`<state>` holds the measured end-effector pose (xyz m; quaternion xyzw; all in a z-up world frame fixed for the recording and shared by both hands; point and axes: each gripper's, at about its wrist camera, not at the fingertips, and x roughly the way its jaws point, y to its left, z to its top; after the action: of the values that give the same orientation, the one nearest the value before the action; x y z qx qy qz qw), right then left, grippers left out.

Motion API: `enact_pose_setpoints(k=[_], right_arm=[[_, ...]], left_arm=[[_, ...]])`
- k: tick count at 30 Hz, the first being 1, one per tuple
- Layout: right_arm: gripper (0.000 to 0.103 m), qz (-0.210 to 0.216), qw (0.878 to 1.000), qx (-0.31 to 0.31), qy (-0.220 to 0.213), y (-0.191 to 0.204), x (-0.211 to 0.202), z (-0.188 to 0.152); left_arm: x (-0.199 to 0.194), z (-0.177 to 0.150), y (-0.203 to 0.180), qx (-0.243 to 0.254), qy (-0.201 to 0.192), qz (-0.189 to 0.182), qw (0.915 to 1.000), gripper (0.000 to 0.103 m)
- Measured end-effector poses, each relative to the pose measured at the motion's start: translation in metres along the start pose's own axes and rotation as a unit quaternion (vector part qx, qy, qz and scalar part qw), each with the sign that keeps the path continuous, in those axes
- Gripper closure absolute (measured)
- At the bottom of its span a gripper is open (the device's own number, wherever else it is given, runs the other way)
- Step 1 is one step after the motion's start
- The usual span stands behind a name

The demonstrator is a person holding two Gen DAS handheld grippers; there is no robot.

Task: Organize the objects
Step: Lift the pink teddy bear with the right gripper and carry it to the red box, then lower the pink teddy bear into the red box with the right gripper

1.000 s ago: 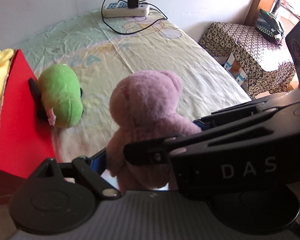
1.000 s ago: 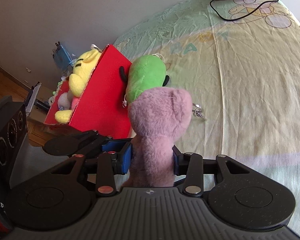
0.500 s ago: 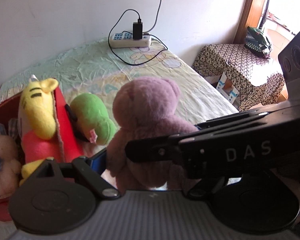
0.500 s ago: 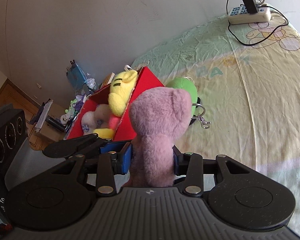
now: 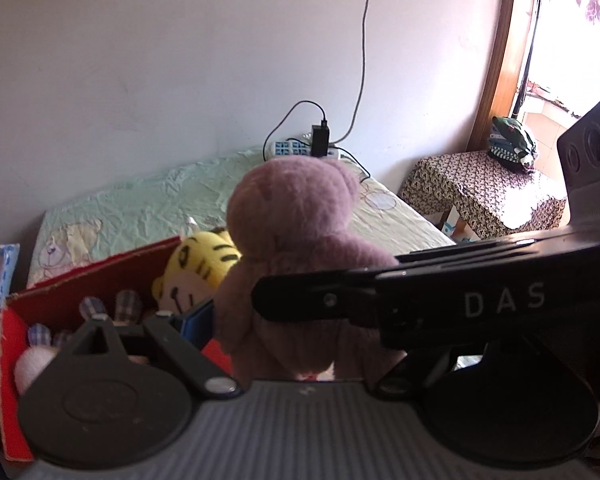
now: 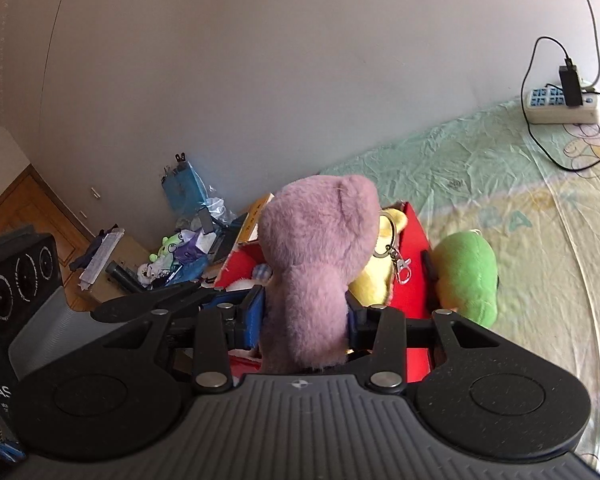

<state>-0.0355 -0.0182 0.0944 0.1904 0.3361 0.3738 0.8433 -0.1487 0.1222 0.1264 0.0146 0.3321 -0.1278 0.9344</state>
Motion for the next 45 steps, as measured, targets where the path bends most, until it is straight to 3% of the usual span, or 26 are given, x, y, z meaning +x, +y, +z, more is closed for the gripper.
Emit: enact_pose_setpoints(k=[10, 19, 31, 38, 45], right_arm=[[0.061, 0.003, 1.000, -0.019, -0.019, 0.032, 0.054, 0.026], [0.062, -0.029, 0.999, -0.010, 0.015, 0.024, 0.103, 0.025], [0.062, -0.104, 0.989, -0.051, 0.087, 0.023, 0.142, 0.001], [0.062, -0.100, 0.987, -0.041, 0.116, 0.019, 0.156, 0.002], [0.053, -0.083, 0.993, -0.034, 0.080, 0.021, 0.139, 0.003]], left_arm=[[-0.009, 0.012, 0.066, -0.007, -0.029, 0.013, 0.9995, 0.018], [0.028, 0.001, 0.112, -0.050, 0.005, -0.005, 0.9987, 0.018], [0.068, -0.030, 0.130, -0.094, 0.072, -0.025, 0.9927, 0.019], [0.072, -0.032, 0.136, -0.091, 0.082, -0.004, 0.9925, 0.018], [0.066, -0.033, 0.136, -0.094, 0.077, 0.003, 0.9926, 0.016]])
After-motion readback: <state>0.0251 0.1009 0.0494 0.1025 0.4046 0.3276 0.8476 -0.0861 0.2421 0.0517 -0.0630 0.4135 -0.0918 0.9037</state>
